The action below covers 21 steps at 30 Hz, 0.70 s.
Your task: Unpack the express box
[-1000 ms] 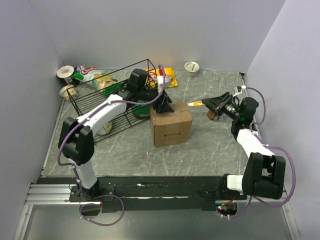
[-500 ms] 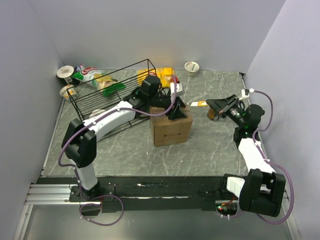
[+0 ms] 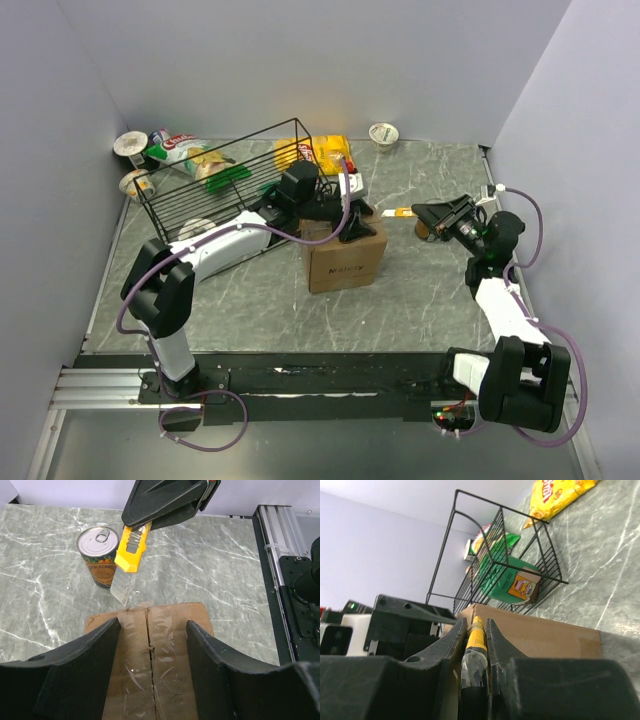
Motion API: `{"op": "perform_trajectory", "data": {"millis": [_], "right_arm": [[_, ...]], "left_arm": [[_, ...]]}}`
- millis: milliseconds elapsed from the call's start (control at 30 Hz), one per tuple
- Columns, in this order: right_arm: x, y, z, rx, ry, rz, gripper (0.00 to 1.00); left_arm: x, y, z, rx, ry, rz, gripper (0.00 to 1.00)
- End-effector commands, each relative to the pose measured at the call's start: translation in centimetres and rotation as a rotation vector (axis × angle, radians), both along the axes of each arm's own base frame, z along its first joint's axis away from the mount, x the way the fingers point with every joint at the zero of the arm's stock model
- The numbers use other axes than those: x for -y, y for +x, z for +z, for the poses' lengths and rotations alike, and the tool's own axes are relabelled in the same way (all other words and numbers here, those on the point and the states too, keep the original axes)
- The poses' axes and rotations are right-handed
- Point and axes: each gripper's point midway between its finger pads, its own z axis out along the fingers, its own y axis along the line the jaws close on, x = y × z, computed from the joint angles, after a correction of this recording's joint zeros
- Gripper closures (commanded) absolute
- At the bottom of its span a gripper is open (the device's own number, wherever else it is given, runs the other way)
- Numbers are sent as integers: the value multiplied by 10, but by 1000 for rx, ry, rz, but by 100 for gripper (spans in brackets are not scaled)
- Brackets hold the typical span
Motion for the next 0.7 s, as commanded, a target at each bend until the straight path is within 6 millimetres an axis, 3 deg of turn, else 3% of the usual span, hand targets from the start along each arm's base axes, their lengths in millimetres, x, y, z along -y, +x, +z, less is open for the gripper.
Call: {"op": "perform_trajectory", "data": {"millis": [0,200,533,667], "right_arm": [[4,10,11,33,3,-27,100],[0,11,10,18,19,-19,100],[0,21,25,43,35,-15,100],[-5,17,20,22,37,3,100]], "left_arm": [[-7,1,-15,-18,40,47,39],[-7,-1,-18,-19,46,44,39],[-5,-4,-24,-23,60,34,41],[-5,-3,-26,-23,63,43,41]]}}
